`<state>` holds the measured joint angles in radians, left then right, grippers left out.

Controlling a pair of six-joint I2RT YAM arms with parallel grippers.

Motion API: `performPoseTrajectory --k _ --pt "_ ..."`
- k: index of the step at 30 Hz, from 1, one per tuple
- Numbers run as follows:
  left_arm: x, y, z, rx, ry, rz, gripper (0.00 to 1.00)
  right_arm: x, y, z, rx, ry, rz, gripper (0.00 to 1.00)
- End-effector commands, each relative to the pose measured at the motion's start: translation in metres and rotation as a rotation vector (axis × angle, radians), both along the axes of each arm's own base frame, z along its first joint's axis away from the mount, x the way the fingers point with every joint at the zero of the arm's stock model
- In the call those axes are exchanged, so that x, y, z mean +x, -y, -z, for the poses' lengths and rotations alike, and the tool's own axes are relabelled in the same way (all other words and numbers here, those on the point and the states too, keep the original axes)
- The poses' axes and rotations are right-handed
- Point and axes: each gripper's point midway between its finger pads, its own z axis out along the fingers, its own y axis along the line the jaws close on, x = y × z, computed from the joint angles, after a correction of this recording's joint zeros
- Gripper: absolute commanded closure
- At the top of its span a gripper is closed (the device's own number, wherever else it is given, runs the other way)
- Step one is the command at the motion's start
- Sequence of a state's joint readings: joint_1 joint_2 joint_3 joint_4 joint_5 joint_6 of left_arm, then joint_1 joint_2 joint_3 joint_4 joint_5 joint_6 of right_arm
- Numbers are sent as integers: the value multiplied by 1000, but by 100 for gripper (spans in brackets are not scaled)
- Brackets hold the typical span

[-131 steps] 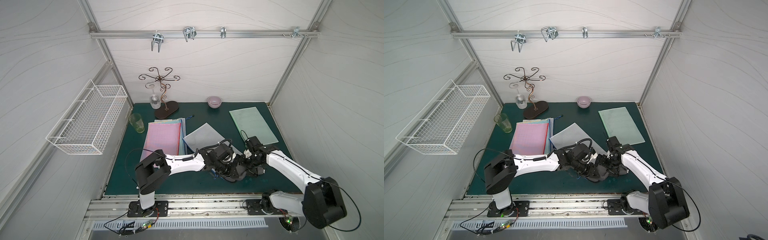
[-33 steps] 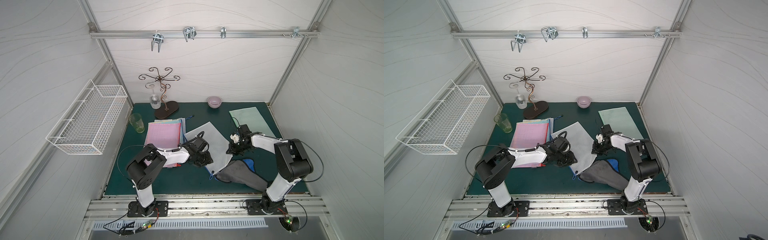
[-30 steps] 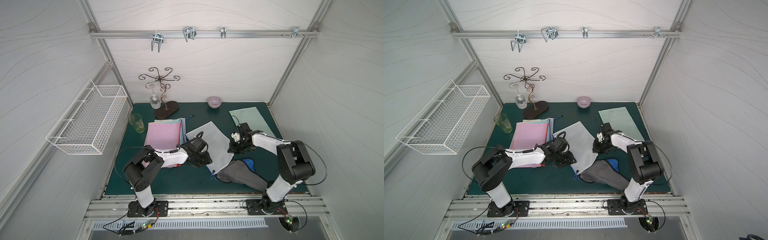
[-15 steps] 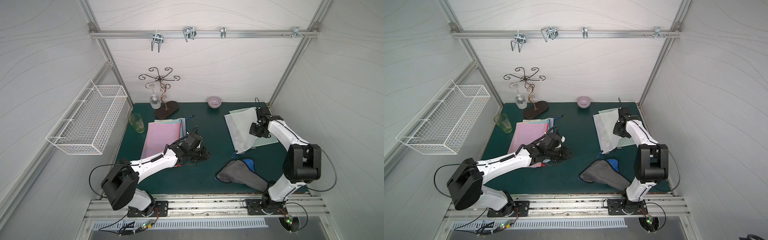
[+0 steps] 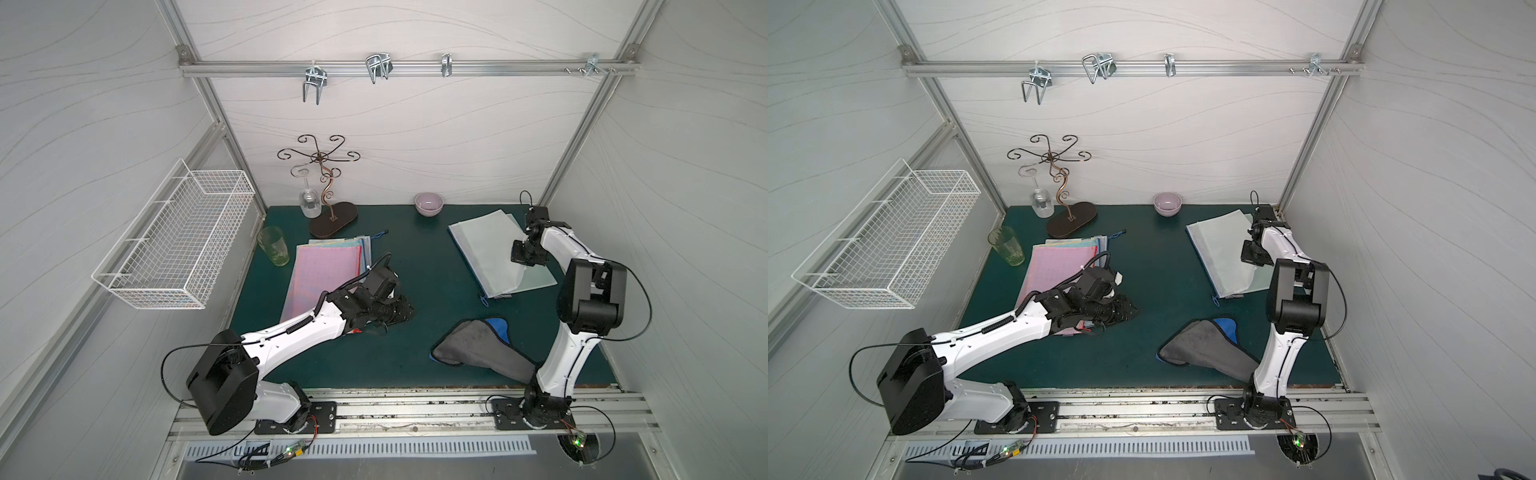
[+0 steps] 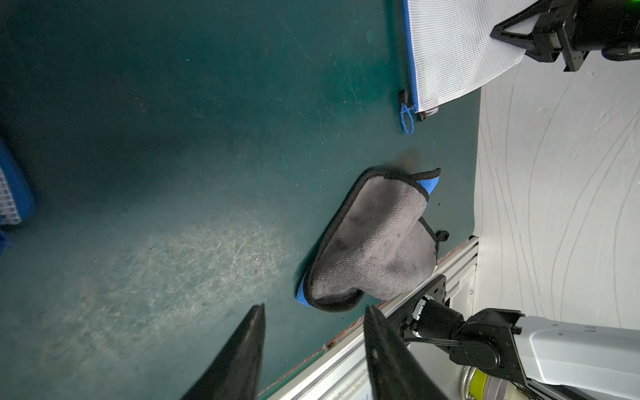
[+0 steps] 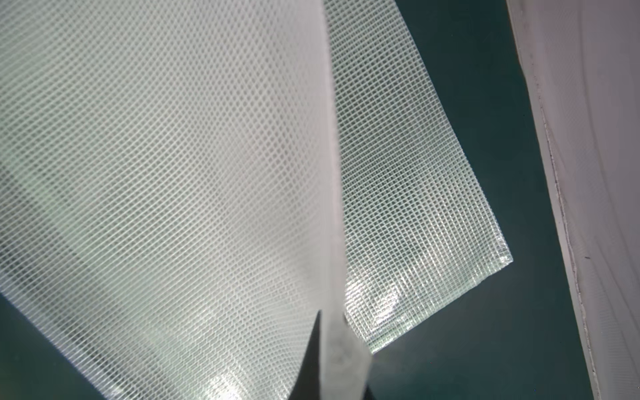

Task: Wipe the document bag
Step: Place the document bag.

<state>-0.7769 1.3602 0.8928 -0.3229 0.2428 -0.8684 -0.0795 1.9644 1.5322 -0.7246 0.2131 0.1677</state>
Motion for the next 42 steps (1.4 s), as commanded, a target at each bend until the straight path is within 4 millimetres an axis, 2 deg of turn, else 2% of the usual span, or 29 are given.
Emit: performPoseTrajectory --k 1,6,15,22,24,27,30,31,33,37,40,42 --pt "5 -3 -1 12 16 -8 51 0 23 16 5 -30 65 100" --pt "7 -2 1 16 13 -12 51 6 34 24 11 -27 87 100" --pt "10 2 6 21 1 -10 51 14 30 33 34 -41 68 100" --pt "12 0 8 27 5 -18 51 0 39 32 -6 -72 146 97" --pt "11 -1 8 31 7 -19 51 -3 42 30 -20 -76 166 88" --pt "11 -4 8 43 9 -23 51 -5 44 28 -26 -77 184 58" --pt "10 -10 8 57 16 -32 49 -6 45 24 -32 -68 201 23" --pt "9 -13 7 66 20 -36 49 -7 45 22 -33 -63 203 19" --pt "9 -20 6 85 28 -51 45 -6 44 14 -33 -45 207 2" --pt "7 -42 5 121 39 -104 35 -6 39 -10 -42 7 202 1" --pt "6 -63 8 107 25 -172 26 -8 25 -33 -65 55 180 1" --pt "5 -77 10 98 16 -217 25 -12 20 -47 -93 87 180 1"
